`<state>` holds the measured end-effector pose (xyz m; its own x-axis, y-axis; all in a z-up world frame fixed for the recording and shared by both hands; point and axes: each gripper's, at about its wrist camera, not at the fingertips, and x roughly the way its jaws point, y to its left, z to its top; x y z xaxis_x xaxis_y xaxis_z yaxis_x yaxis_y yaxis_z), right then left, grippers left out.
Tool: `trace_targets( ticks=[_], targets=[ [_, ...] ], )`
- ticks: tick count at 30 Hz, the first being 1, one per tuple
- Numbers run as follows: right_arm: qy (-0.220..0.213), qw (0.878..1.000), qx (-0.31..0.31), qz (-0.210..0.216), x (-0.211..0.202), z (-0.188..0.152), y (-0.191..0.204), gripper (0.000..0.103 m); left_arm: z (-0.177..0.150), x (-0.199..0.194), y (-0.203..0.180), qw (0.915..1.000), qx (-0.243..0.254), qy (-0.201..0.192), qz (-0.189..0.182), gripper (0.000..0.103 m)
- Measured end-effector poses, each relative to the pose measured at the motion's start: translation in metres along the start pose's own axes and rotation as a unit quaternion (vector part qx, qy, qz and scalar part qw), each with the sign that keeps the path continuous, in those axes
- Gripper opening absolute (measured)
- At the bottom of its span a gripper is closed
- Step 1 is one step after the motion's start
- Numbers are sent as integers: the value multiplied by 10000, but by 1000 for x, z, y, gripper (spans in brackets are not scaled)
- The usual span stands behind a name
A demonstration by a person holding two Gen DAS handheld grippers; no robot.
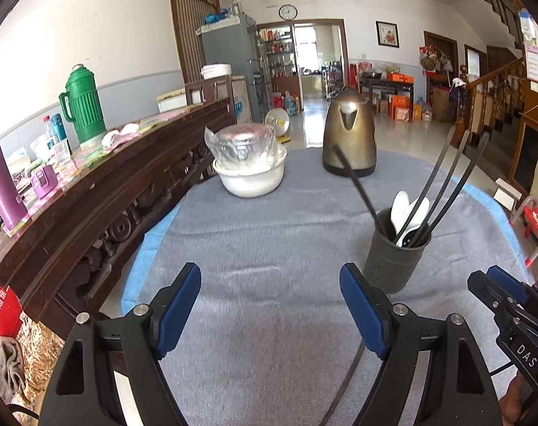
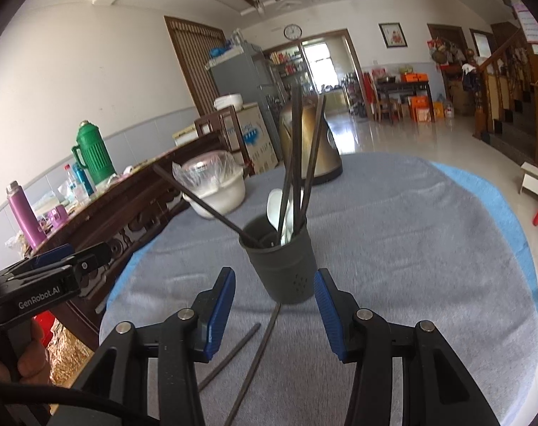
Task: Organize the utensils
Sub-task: 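Move both tools back down toward the loose chopsticks on the cloth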
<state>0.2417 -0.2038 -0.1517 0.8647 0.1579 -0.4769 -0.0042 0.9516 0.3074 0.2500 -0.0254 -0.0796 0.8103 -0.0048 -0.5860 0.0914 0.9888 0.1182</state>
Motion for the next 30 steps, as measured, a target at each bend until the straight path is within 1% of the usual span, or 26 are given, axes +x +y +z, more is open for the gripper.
trace_targets(
  ticks=[7,17,22,30],
  targets=[
    [347,9994,8,22,15,-14,-2,50,-9,19,1,9996,-10,297,-13,81],
    [498,9987,74,61,24,-23,-3,50,-25,37,5,9977,-57,675,-18,81],
    [456,9988,148,47,27,-30,-8,50,-35,46,5,9959,-86,898,-96,81],
    [239,9985,405,277,35,-41,-33,50,-51,63,3,9912,-198,1248,-390,81]
  ],
)
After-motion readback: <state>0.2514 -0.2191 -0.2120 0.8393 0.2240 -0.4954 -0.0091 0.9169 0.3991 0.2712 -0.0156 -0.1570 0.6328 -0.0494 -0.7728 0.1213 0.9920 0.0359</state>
